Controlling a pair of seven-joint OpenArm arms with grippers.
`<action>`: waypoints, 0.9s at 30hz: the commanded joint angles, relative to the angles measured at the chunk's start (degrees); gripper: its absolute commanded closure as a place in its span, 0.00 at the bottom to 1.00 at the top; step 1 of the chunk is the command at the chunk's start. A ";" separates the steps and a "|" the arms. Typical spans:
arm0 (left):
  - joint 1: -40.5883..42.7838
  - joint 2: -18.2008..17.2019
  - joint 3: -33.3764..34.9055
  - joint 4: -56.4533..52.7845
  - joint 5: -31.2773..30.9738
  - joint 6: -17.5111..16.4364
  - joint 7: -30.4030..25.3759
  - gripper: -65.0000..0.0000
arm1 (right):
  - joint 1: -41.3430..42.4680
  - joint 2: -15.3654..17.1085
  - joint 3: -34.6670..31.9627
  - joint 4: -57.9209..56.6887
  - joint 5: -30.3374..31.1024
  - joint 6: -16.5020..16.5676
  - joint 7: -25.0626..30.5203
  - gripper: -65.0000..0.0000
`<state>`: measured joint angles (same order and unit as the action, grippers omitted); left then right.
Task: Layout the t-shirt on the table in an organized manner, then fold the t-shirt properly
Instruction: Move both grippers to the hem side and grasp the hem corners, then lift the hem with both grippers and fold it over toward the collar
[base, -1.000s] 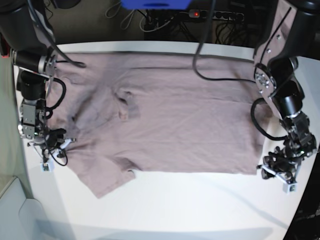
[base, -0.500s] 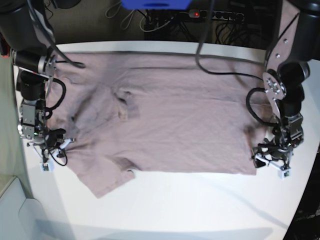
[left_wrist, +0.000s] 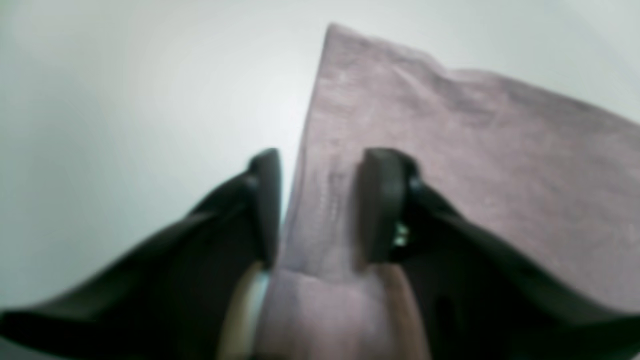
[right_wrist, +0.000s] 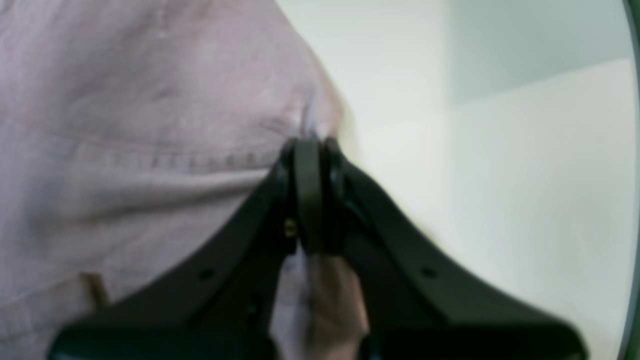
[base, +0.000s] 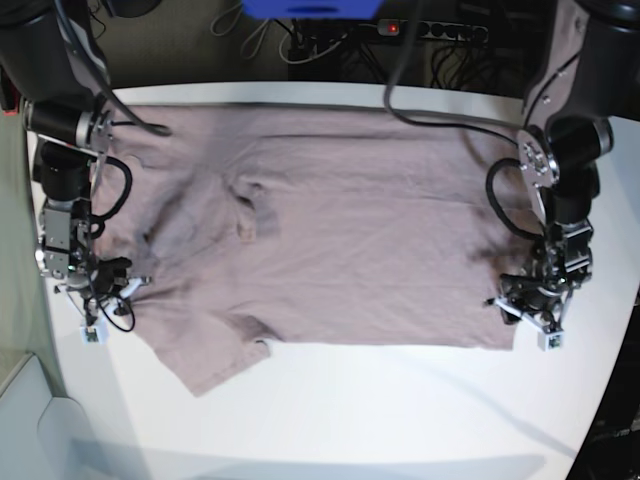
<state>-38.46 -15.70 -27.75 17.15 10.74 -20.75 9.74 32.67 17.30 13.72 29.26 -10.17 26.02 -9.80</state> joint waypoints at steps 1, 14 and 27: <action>-0.44 -0.16 0.63 0.30 0.29 -0.30 1.38 0.78 | 0.08 0.50 -0.13 -0.29 -2.27 -0.31 -4.48 1.00; 2.28 0.63 0.45 7.86 -1.20 -0.48 1.56 1.00 | 0.26 0.41 0.13 2.00 -1.91 -0.13 -4.48 1.00; 12.39 1.33 0.89 32.39 -15.36 -0.48 14.92 1.00 | -9.85 -0.99 0.13 26.35 -1.91 -0.04 -9.67 1.00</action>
<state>-24.43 -13.47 -26.79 48.40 -4.16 -21.19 26.00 21.04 15.35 13.63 54.59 -12.38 26.41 -20.71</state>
